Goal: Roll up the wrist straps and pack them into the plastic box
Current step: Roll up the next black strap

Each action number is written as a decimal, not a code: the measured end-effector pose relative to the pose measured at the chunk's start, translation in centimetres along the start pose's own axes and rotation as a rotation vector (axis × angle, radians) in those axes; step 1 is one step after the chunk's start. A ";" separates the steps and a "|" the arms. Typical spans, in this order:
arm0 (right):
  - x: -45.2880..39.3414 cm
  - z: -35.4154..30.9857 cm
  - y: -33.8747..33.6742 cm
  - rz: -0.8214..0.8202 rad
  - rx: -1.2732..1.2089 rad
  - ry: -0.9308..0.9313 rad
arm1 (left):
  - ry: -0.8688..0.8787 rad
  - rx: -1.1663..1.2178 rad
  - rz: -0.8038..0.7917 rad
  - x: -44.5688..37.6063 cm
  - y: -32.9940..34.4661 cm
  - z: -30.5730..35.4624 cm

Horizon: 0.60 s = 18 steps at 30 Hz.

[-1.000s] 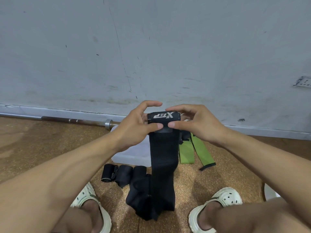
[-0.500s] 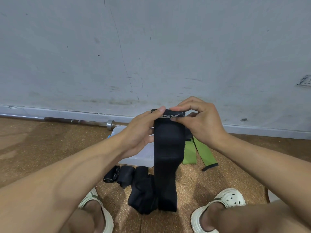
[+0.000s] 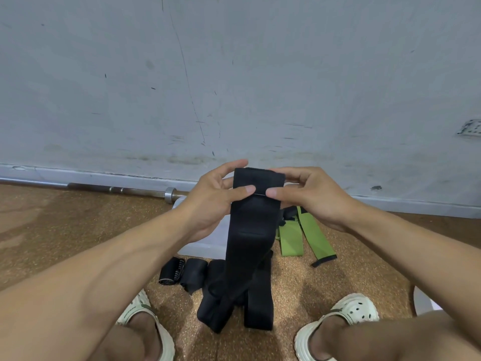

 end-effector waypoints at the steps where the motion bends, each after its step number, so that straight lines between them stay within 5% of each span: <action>1: 0.1 -0.1 0.0 0.024 0.013 -0.011 | -0.001 -0.008 0.000 0.0 0.0 0.0; 11: 0.0 -1.1 -0.3 0.236 0.195 -0.365 | -0.112 -0.038 -0.143 0.9 1.6 -0.8; 18: -0.3 -0.6 0.0 0.106 0.190 -0.227 | -0.089 0.029 0.038 -0.2 0.1 -0.9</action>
Point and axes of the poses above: each hand's wrist, its own x-axis away from the middle knuckle, its own y-axis out of the palm, z = x × y, the point moved 5 cm from there along -x, towards the middle knuckle, and after that the axes turned 10 degrees about z, right-handed, at the moved point
